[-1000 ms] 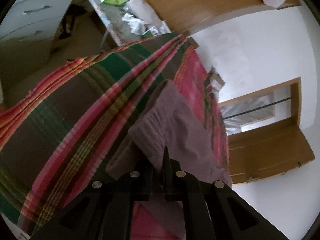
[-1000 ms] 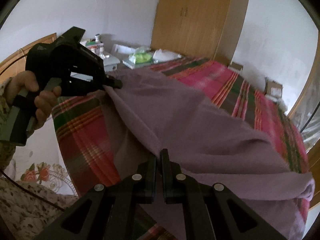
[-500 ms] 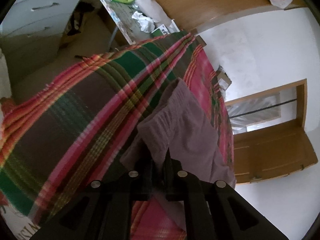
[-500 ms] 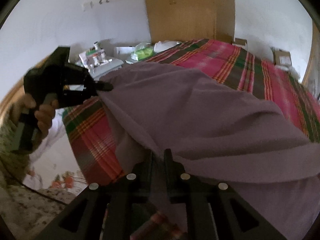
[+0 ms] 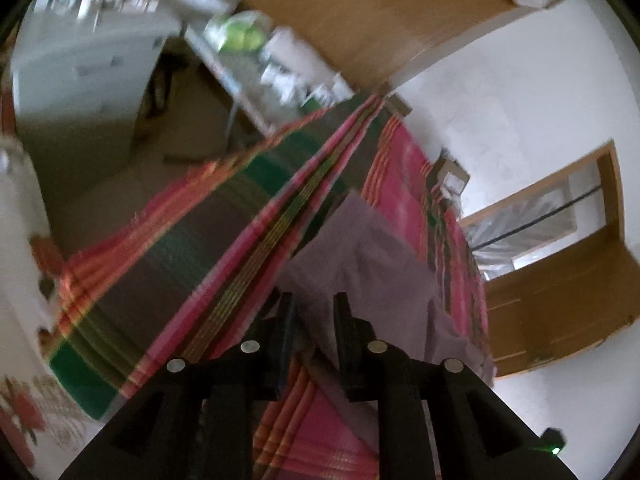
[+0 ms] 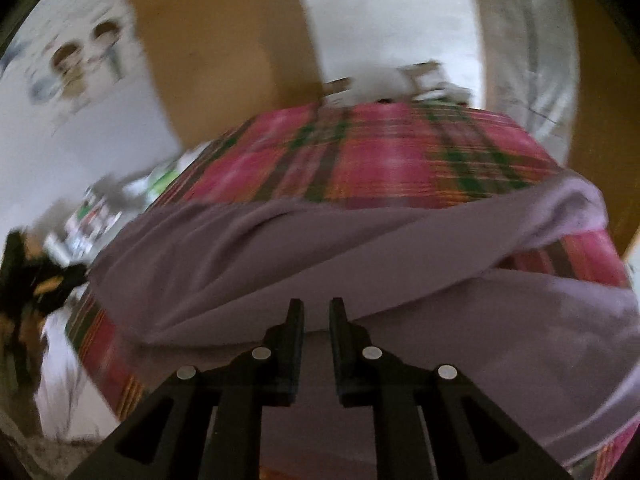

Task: Fold clothes

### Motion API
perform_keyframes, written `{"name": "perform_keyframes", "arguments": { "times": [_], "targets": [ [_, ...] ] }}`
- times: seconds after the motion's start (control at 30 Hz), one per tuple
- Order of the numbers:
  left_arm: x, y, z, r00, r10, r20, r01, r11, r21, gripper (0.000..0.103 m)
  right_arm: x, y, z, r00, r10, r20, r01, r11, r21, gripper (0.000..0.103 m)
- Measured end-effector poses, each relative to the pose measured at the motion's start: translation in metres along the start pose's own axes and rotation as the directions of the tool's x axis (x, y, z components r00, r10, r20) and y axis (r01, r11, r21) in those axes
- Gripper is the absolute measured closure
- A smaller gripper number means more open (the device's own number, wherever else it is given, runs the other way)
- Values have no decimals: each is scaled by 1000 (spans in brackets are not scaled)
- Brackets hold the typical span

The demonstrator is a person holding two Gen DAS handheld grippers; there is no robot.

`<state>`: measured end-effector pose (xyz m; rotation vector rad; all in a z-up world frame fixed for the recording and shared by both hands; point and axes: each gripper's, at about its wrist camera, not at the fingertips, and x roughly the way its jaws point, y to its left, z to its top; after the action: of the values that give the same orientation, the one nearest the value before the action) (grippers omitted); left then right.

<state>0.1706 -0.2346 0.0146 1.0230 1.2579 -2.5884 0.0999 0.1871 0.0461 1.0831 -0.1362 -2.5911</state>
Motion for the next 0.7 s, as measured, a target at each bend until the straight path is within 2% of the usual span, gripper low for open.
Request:
{"name": "perform_keyframes", "arguments": {
  "times": [0.1,0.17,0.23,0.33,0.4,0.47,0.63,0.7],
  "targets": [
    [-7,-19,-4,999,3,41,-7,995,102,85,-7,-26,8,998,-46,39,43,996,82,76],
    [-6,-34,-9,999,-11,43,2,983,184,85,-10,-40,12,996,-64,54,57,990,126,75],
    [4,-49,-20,999,-37,-13,39,967,250,85,-10,-53,16,993,-97,65,85,983,163,71],
    [20,-70,-36,992,-69,-101,100,934,343,85,-3,-70,25,993,-106,59,89,968,236,70],
    [31,-84,-46,983,-85,-160,144,905,400,85,4,-77,32,994,-97,54,79,960,269,68],
    [41,-99,-57,971,-97,-220,190,872,452,84,11,-77,41,993,-106,42,92,963,255,68],
    [66,-134,-84,926,-104,-363,306,771,559,82,36,-71,61,992,-127,-5,125,970,210,68],
    [68,-142,-93,922,-84,-377,313,736,600,82,46,-70,67,987,-156,-39,160,966,203,66]
  ]
}}
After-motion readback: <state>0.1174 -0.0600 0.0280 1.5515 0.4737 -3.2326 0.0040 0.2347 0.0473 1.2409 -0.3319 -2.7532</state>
